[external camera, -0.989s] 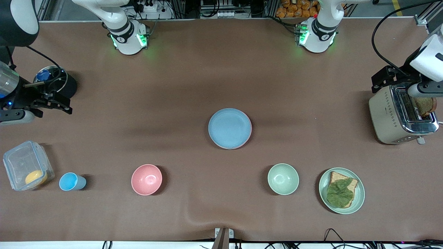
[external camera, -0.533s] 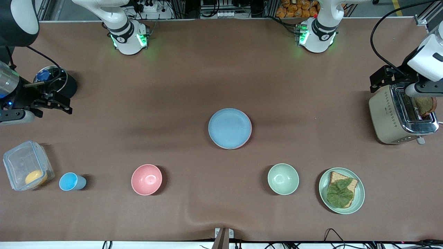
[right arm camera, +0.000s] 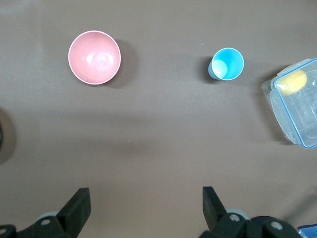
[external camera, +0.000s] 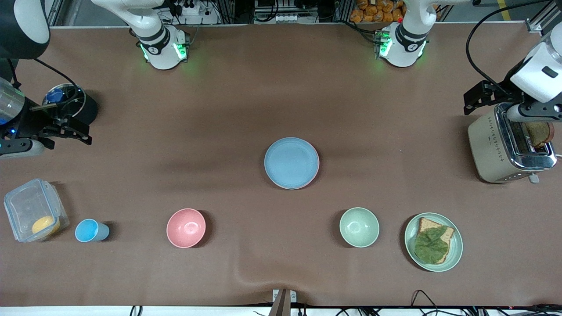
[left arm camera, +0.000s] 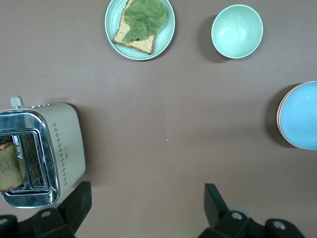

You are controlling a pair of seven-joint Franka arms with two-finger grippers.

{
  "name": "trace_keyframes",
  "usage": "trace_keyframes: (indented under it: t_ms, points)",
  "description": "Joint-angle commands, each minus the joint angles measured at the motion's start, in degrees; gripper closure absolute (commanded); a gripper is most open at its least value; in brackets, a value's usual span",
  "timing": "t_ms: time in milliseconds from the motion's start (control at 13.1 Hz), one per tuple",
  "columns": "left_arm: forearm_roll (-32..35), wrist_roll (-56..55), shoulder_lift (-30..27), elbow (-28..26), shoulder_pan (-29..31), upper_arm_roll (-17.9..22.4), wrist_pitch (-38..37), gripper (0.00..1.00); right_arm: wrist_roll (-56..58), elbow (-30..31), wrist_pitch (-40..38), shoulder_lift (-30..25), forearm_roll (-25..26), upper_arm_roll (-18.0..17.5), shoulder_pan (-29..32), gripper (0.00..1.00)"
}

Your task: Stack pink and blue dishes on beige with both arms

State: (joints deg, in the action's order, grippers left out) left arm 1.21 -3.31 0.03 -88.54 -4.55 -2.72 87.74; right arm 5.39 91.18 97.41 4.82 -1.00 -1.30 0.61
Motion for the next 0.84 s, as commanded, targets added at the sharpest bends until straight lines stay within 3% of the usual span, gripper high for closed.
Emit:
trace_keyframes:
  t_ms: [0, 761]
  points:
    - [-0.95, 0.94, -0.12, 0.65, -0.37, 0.61, -1.78, 0.00, -0.47, 0.66, -0.29, -1.22, 1.00, -0.90, 0.79, 0.00]
    - [-1.12, 0.41, -0.56, 0.65, -0.19, 0.69, -2.66, 0.00, -0.38, 0.66, -0.21, -1.31, 1.09, -0.90, 0.44, 0.00]
